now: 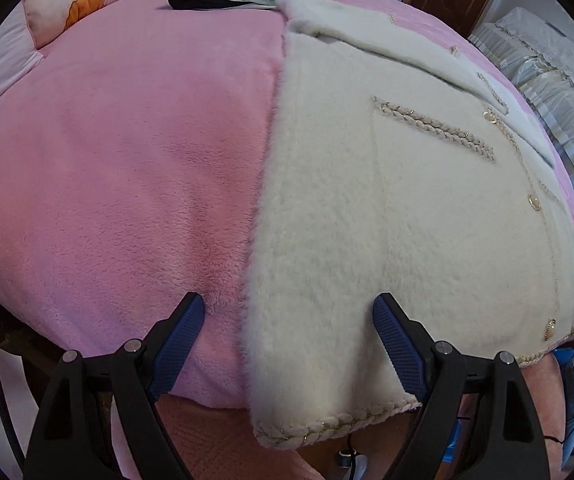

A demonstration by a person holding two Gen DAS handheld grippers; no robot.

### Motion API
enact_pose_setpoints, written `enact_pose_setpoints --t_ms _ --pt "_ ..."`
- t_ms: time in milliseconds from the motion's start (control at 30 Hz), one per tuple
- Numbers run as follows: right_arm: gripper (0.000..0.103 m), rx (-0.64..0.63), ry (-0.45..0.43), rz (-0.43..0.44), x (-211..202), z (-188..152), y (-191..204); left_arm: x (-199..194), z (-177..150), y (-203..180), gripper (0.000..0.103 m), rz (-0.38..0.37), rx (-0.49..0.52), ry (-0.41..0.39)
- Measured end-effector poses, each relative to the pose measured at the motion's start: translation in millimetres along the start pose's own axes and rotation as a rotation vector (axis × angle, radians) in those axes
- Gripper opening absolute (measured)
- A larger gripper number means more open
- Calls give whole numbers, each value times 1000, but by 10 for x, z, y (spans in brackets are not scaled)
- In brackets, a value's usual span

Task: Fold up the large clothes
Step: 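Grasp the braided hem corners with the left tool while the right tool grasps the other corner, then lift the hem with both tools and fold it up toward the collar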

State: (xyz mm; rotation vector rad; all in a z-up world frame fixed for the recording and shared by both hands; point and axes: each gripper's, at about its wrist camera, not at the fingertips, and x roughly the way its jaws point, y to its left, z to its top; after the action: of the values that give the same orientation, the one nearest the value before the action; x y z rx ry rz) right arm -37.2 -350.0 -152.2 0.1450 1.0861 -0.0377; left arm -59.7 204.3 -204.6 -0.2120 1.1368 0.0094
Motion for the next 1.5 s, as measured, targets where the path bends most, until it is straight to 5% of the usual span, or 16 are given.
enact_pose_setpoints --t_ms 133,333,900,1033,1133,1233,1500 --pt "59 11 13 24 122 -50 -23 25 -12 32 85 -16 -4 10" --pt "35 -15 16 69 97 -62 33 -9 -5 33 81 -37 8 37" --pt "37 22 27 116 149 -77 -44 44 -268 94 80 -123 30 123" --pt "33 26 20 125 135 -91 -53 16 -306 183 37 -183 -6 124" --pt "24 20 13 112 112 -101 -29 -17 -328 184 22 -182 7 128" --pt "10 15 5 110 64 -93 -15 -31 -314 133 18 -176 7 146" --pt "8 -56 16 103 -61 -47 32 -32 -195 80 15 -200 -27 195"
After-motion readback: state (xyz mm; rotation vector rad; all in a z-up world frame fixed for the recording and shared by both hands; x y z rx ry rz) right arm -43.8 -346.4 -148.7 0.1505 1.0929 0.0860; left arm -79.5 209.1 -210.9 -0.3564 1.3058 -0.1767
